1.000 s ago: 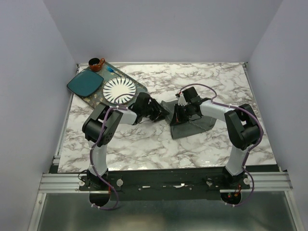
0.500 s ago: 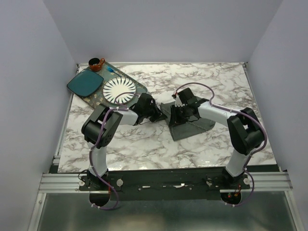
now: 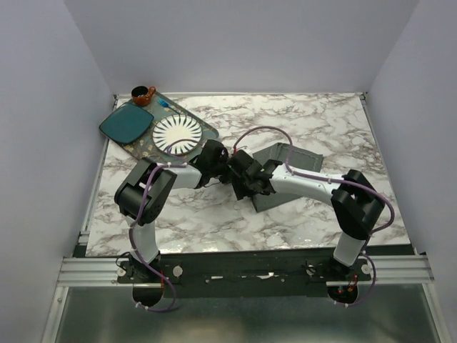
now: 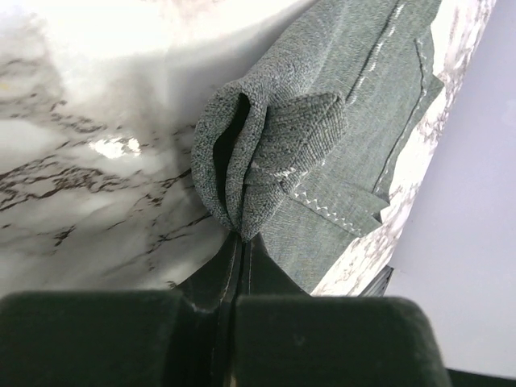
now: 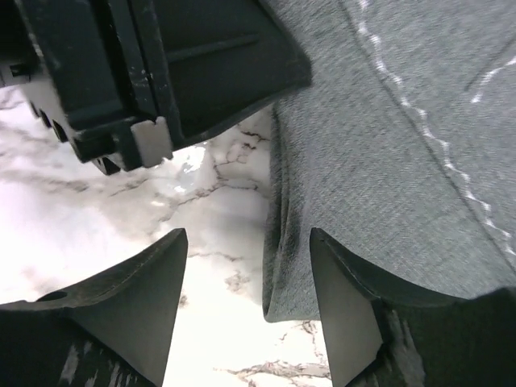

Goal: Fold the napkin, place the utensils inside, and roll it up
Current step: Roll the napkin with the utensil

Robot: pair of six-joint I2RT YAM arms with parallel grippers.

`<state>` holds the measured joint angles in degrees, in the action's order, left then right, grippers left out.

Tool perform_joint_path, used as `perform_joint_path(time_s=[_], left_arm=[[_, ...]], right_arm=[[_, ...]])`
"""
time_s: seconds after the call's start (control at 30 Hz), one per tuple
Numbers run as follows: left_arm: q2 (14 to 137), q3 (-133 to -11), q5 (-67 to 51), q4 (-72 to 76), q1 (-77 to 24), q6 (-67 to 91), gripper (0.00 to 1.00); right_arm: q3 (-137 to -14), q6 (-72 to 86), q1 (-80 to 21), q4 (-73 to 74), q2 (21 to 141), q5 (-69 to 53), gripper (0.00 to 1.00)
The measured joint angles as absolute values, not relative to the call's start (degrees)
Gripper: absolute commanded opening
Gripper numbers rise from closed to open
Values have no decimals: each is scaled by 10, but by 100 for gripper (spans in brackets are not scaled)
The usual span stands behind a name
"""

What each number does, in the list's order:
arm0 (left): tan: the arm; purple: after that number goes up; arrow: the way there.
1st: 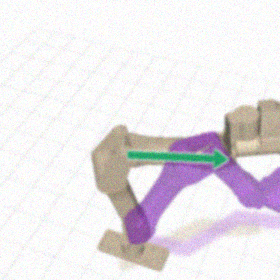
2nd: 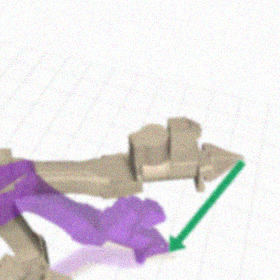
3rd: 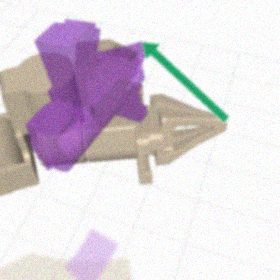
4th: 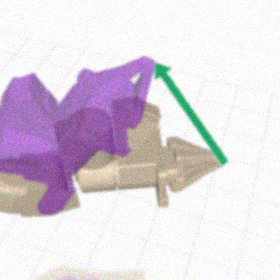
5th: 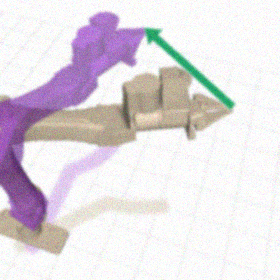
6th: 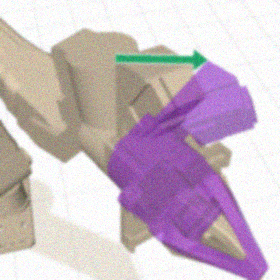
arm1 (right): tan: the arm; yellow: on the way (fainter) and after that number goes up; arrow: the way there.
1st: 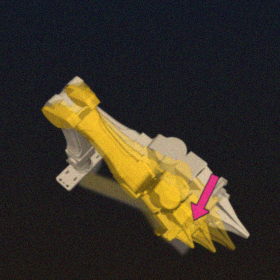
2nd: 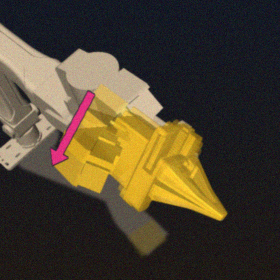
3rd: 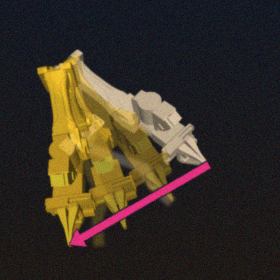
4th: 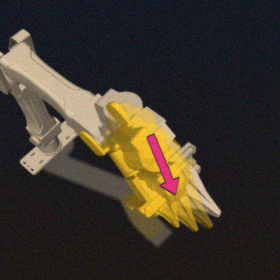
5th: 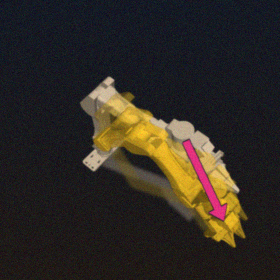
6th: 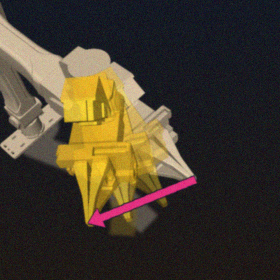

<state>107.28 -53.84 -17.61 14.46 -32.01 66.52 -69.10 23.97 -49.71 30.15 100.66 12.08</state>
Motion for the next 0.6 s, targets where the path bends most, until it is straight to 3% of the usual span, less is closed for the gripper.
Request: perform_joint_path(time_s=[0.43, 0.6], left_arm=[[1073, -516, -190, 152, -316, 702, 0], [1073, -516, -198, 153, -311, 710, 0]], right_arm=[[-718, 294, -576, 307, 1098, 370, 65], [-714, 299, -585, 301, 1107, 419, 43]])
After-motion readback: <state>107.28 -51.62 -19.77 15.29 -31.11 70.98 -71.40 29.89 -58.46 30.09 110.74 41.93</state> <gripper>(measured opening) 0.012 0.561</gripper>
